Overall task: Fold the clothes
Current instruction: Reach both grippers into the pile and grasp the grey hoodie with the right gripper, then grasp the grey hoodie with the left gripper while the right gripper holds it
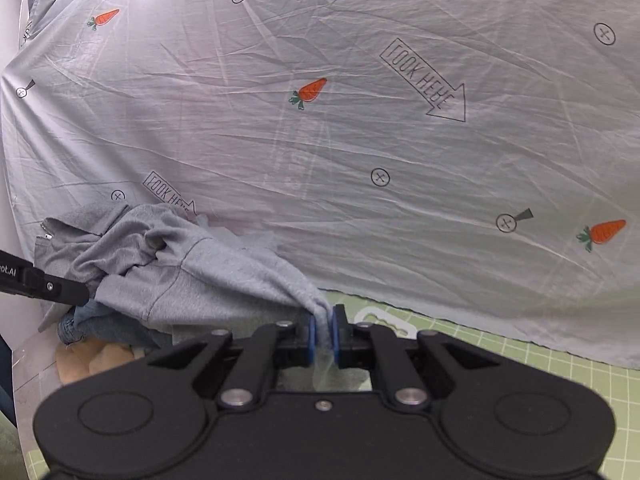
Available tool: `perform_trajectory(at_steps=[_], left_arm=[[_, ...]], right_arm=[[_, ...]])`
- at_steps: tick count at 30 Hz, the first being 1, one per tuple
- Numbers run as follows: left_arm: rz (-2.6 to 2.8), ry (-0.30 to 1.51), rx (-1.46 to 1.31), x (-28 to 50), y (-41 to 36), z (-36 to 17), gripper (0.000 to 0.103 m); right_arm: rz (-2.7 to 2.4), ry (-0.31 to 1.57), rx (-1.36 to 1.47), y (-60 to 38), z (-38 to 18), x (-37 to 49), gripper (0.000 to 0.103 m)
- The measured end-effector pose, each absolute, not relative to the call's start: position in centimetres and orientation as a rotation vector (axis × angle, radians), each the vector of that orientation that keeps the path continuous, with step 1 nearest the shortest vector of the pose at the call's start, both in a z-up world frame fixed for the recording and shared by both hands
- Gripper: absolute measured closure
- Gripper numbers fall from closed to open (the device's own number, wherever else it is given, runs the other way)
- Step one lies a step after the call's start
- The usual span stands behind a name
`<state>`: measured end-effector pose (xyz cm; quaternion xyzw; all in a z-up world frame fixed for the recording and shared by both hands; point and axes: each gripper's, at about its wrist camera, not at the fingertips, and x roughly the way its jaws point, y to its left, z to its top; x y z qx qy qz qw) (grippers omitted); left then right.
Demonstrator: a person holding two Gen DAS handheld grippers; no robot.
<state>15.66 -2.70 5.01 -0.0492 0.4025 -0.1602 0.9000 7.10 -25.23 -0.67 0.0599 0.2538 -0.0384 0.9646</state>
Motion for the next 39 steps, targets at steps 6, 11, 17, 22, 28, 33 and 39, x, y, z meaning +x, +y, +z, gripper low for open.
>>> perform_trajectory(at_steps=[6, 11, 17, 22, 28, 33, 39], left_arm=[[-0.125, 0.853, -0.057, 17.1, 1.0, 3.6, 0.072], [-0.027, 0.833, -0.004, 20.6, 4.4, 2.7, 0.054], [-0.022, 0.846, -0.008, 24.5, 5.4, 1.2, 0.042], [-0.024, 0.853, 0.029, 28.0, 4.5, -0.6, 0.031], [0.025, 0.821, 0.16, 30.9, 3.4, -2.3, 0.012], [0.027, 0.78, 0.113, 30.7, 4.0, -1.1, 0.07], [0.028, 0.713, 0.064, 28.7, 4.5, 1.7, 0.087]], right_arm=[[-0.053, 0.555, 0.102, -23.4, -2.0, 5.7, 0.095], [-0.076, 0.56, 0.112, -23.4, -2.2, 7.2, 0.095], [-0.121, 0.598, 0.136, -24.9, -3.1, 9.8, 0.095], [-0.144, 0.625, 0.143, -25.6, -4.1, 11.8, 0.094], [-0.16, 0.661, 0.163, -26.0, -5.5, 13.7, 0.094], [-0.166, 0.682, 0.172, -26.3, -6.3, 14.3, 0.094], [-0.178, 0.669, 0.182, -26.1, -6.0, 13.3, 0.094]])
